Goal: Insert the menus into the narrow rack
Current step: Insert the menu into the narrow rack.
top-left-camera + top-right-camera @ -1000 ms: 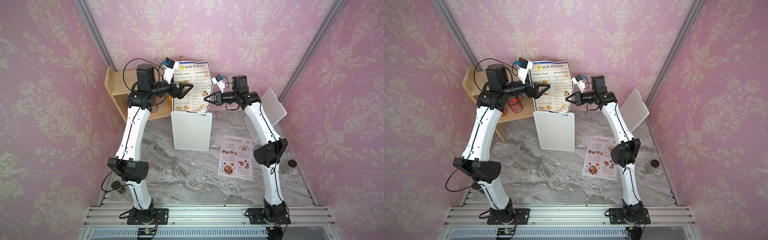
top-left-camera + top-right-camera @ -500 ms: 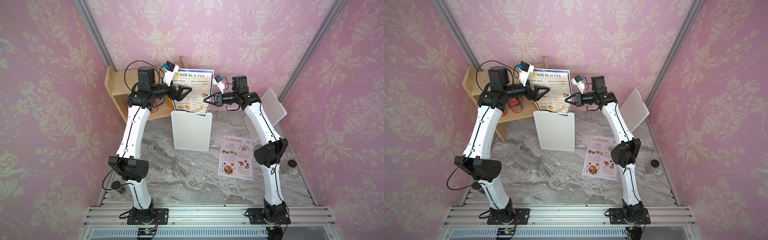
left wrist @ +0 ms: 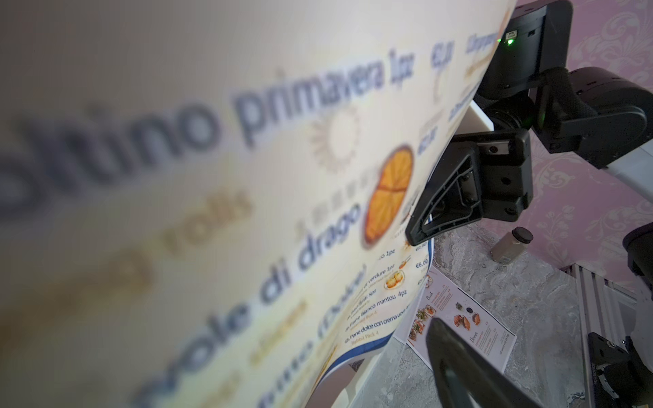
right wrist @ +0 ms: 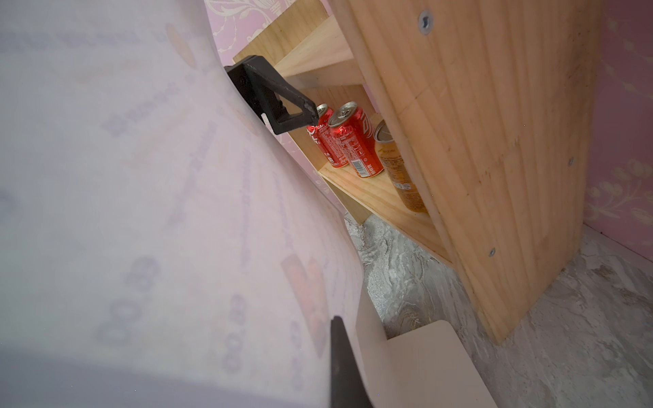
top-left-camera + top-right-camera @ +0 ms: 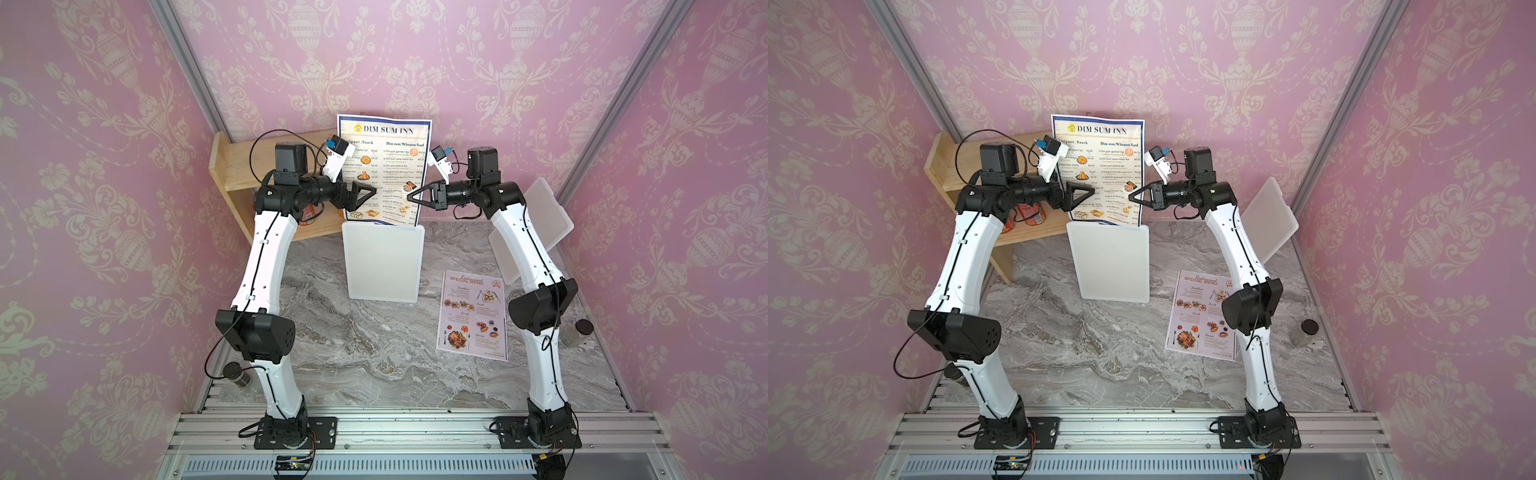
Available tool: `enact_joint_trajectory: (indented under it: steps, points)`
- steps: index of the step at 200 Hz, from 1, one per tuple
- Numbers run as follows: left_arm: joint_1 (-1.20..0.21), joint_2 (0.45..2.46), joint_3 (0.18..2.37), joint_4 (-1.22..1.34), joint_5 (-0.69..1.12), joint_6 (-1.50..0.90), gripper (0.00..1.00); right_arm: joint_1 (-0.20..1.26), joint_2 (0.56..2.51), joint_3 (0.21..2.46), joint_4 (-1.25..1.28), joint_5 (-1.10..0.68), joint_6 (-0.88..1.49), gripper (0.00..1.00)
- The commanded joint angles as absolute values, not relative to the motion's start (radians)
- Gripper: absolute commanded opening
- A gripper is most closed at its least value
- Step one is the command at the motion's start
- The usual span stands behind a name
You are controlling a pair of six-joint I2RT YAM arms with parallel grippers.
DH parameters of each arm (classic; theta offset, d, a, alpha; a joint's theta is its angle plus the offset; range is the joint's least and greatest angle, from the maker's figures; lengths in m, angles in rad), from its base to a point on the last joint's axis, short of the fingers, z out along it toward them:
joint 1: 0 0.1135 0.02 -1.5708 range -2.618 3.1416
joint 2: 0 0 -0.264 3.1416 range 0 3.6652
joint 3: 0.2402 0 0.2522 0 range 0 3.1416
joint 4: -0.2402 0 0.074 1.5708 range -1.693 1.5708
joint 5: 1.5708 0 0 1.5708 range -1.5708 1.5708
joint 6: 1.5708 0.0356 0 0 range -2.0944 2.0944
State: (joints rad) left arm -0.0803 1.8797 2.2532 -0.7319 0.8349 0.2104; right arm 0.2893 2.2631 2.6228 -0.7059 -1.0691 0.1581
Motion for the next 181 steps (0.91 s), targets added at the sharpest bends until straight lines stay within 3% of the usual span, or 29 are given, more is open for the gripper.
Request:
enact_joint_trajectory:
  steps: [1,23,56,102,164,181]
  points:
    - [-0.077,1.852,2.240,-0.784,0.862,0.280,0.82,0.282,2.254,2.646,-0.728,-1.103,0.161,0.00]
    - [-0.077,1.846,2.221,-0.814,0.853,0.321,0.71,0.276,2.255,2.645,-0.736,-1.108,0.154,0.00]
    - [-0.077,1.848,2.242,-0.824,0.863,0.321,0.41,0.273,2.261,2.653,-0.727,-1.115,0.165,0.00]
    - [-0.079,1.864,2.290,-0.812,0.874,0.294,0.26,0.273,2.263,2.665,-0.723,-1.125,0.173,0.00]
    - [-0.102,1.877,2.323,-0.802,0.865,0.256,0.17,0.271,2.244,2.634,-0.725,-1.124,0.160,0.00]
    - [-0.108,1.881,2.324,-0.790,0.856,0.237,0.08,0.272,2.240,2.620,-0.715,-1.121,0.163,0.00]
